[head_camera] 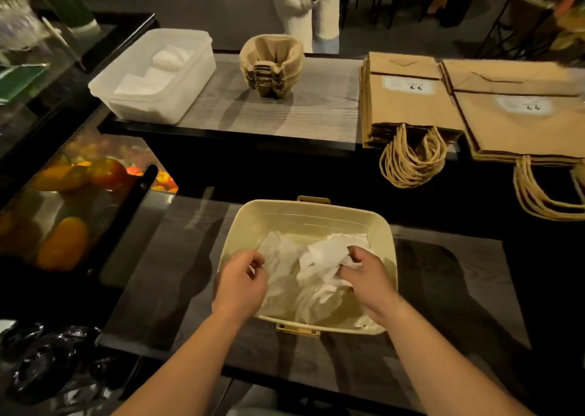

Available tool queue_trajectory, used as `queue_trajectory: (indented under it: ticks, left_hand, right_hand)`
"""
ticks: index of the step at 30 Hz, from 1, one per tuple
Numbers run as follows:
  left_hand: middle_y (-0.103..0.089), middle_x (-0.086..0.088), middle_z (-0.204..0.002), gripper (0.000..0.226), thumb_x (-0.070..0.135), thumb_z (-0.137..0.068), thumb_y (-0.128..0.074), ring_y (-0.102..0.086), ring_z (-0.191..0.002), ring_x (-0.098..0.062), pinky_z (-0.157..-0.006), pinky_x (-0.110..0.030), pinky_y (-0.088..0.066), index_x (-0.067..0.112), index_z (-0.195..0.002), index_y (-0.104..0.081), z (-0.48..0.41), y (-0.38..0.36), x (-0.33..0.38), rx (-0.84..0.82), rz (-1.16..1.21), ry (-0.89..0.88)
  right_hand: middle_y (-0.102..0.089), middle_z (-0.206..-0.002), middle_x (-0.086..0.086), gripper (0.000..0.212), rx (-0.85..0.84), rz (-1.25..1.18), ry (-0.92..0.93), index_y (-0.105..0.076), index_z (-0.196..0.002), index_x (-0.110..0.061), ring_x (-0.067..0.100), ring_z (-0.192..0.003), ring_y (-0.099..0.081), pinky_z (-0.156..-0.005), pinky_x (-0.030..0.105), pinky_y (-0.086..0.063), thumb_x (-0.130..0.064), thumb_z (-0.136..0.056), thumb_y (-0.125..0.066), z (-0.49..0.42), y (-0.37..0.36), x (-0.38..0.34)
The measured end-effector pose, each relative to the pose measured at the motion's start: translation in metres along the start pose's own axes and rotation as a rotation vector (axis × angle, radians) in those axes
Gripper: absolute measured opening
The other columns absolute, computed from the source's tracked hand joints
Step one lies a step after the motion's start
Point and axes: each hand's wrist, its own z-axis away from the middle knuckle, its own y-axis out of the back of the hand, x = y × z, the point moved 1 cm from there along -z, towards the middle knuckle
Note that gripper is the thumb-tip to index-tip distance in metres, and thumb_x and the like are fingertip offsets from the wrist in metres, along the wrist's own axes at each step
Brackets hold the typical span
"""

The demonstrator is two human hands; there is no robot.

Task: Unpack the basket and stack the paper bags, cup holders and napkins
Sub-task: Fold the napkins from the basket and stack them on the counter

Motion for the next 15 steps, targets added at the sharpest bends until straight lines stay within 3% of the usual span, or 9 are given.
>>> queue_trajectory:
  ticks: [4, 8, 10, 12, 15]
  left_hand:
    - [-0.063, 0.007, -0.08, 0.024, 0.005, -0.09, -0.068, -0.058, -0.07, -0.012, -0.063, -0.019, -0.046, 0.028, -0.087, -0.064, 0.015, 0.009, 0.013, 0.036, 0.176, 0.016]
    - [-0.067, -0.001, -0.089, 0.022, 0.001, -0.09, -0.069, -0.062, -0.082, -0.017, -0.068, -0.022, -0.052, 0.023, -0.093, -0.067, 0.04, 0.002, 0.034, -0.049, 0.53, 0.123]
    - [-0.068, 0.0, -0.098, 0.013, 0.017, -0.088, -0.074, -0.064, -0.093, -0.019, -0.078, -0.027, -0.052, 0.024, -0.097, -0.068, 0.05, 0.0, 0.039, -0.071, 0.598, 0.115]
    - [-0.066, 0.011, -0.106, 0.033, 0.045, -0.076, -0.072, -0.062, -0.101, -0.014, -0.087, -0.029, -0.051, 0.03, -0.104, -0.067, 0.057, 0.004, 0.044, -0.129, 0.6, 0.025]
    - [-0.052, 0.027, -0.12, 0.054, 0.063, -0.074, -0.07, -0.05, -0.118, 0.001, -0.099, -0.012, -0.039, 0.036, -0.118, -0.057, 0.064, 0.014, 0.059, -0.25, 0.243, -0.334]
  right_hand:
    - [-0.069, -0.125, 0.012, 0.039, 0.044, -0.495, -0.148, -0.061, -0.131, -0.024, 0.035, -0.115, -0.065, -0.102, 0.055, -0.052, -0.011, -0.095, -0.067, 0.012, 0.014, 0.009]
    - [-0.068, -0.128, 0.017, 0.043, 0.03, -0.678, -0.178, -0.057, -0.137, -0.022, 0.038, -0.116, -0.065, -0.1, 0.055, -0.052, -0.009, -0.097, -0.062, 0.019, 0.021, 0.007]
    - [-0.069, -0.128, 0.017, 0.043, 0.006, -0.693, -0.154, -0.057, -0.139, -0.02, 0.039, -0.116, -0.066, -0.097, 0.053, -0.054, -0.007, -0.098, -0.059, 0.022, 0.022, 0.004]
    - [-0.071, -0.124, 0.017, 0.041, -0.004, -0.688, -0.111, -0.059, -0.137, -0.017, 0.039, -0.116, -0.066, -0.097, 0.052, -0.054, -0.007, -0.098, -0.058, 0.025, 0.021, -0.001]
    - [-0.07, -0.124, 0.02, 0.048, -0.03, -0.712, -0.05, -0.062, -0.135, -0.015, 0.042, -0.115, -0.066, -0.093, 0.051, -0.056, -0.012, -0.087, -0.064, 0.03, 0.019, -0.015]
